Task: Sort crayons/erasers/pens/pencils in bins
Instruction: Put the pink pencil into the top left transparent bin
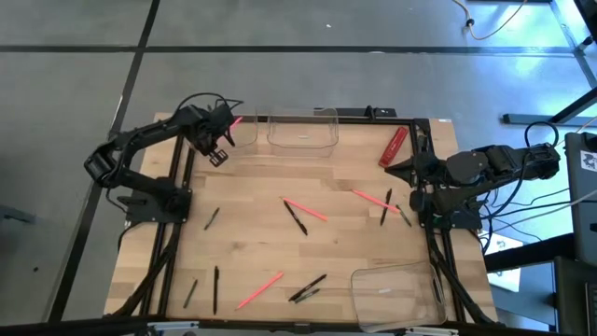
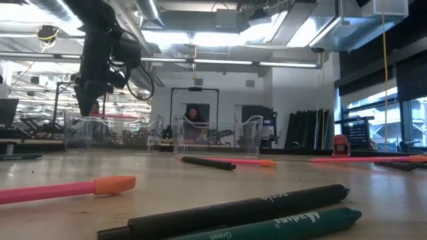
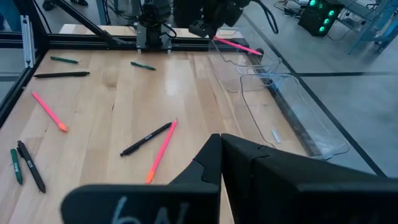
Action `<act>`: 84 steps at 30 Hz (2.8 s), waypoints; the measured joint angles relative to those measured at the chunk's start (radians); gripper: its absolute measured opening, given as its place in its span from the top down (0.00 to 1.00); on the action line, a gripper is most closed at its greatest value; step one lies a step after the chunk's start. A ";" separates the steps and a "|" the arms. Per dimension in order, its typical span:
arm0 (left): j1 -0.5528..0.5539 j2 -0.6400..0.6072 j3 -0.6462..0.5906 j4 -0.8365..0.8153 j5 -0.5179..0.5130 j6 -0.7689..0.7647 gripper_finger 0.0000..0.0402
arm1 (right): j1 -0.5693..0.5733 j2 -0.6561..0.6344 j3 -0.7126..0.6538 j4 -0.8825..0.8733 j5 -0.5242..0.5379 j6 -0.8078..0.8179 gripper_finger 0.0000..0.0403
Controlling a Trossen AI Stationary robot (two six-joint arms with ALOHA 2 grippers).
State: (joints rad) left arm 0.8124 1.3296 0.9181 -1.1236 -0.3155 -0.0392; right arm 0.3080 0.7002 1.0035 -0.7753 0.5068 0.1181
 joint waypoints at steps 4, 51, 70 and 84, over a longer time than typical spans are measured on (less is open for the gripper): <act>0.000 -0.003 -0.029 0.049 -0.020 -0.003 0.98 | 0.000 0.000 0.000 0.000 0.000 0.000 0.99; -0.001 -0.001 -0.026 0.057 -0.036 0.055 0.97 | 0.000 0.000 0.000 0.000 -0.003 0.008 0.99; -0.001 -0.003 0.076 0.003 -0.047 0.206 1.00 | 0.000 0.000 0.000 0.000 -0.003 0.034 0.99; -0.001 -0.002 0.070 0.032 0.041 0.203 0.95 | 0.000 0.000 0.001 -0.008 -0.003 0.030 0.99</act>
State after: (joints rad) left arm 0.8116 1.3273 0.9886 -1.0916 -0.2744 0.1638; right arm 0.3078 0.7001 1.0047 -0.7831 0.5042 0.1478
